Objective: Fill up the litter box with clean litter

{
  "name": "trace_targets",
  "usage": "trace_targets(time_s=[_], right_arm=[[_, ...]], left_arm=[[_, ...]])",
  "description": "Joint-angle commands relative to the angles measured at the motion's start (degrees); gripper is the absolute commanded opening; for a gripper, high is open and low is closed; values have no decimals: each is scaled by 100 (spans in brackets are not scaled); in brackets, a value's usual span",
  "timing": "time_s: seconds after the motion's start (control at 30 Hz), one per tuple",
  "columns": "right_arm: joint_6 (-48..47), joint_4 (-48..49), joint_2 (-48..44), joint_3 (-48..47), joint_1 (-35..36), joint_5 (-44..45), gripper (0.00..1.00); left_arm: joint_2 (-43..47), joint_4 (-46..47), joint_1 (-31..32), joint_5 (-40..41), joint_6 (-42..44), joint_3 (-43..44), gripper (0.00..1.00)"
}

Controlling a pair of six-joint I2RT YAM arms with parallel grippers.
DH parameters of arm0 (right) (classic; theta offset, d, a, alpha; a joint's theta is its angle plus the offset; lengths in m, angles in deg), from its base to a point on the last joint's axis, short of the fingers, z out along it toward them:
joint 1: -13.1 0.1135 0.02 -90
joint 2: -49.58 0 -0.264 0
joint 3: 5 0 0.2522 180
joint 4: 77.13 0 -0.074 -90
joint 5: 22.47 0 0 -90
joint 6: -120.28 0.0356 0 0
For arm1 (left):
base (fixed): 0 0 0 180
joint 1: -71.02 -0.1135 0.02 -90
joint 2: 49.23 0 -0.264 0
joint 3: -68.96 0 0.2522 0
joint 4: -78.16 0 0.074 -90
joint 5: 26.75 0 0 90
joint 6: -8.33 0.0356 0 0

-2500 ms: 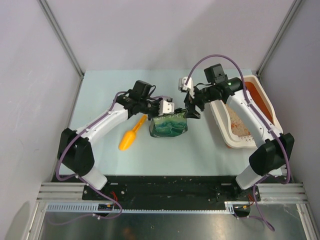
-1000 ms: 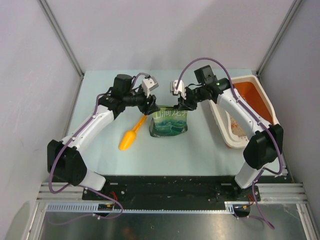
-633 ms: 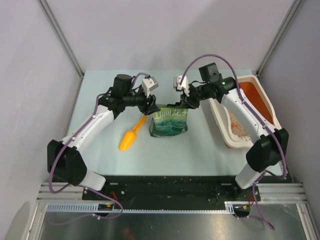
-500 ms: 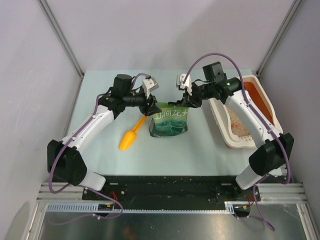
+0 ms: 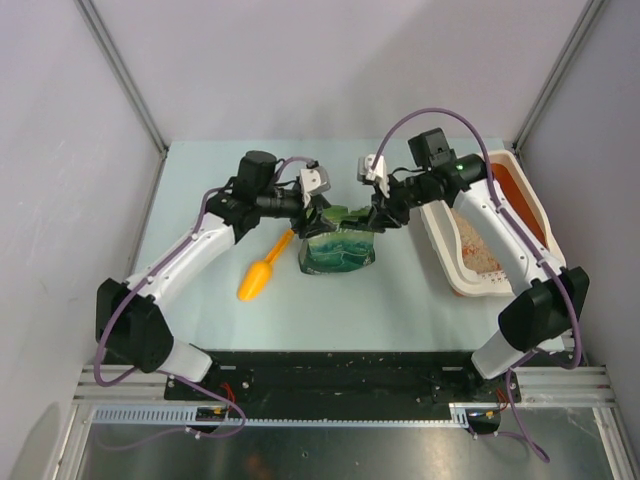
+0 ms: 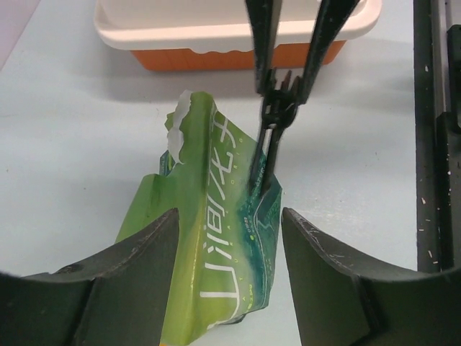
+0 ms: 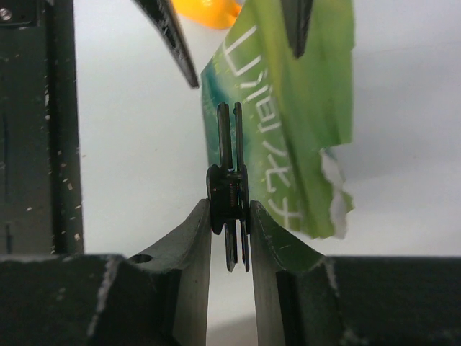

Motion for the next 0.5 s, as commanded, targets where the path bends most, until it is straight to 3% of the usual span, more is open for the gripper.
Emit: trace_targets(time_s=[0.0,0.07,0.33,0.43,0.47], right_arm=[[-595,-1373,-357,311,-179,-249,0],[-1167,-1650,-515,794,-188,-73,0],[-1502,-1581,-507,2474,-30,-126,0],[-1494,-1501,-314,2712,-109,-47,1],[-1467,-1449,-278,2826,-126,-47,1]], left_arm=[[336,206,0,-44,234,-30,63],[389,215,-17,36,226,-75,63],[609,215,-175,563,-11,-48,64],[618,206,-272,1282,-423,-48,66],[610,197,-307,1989,-668,-66,66]])
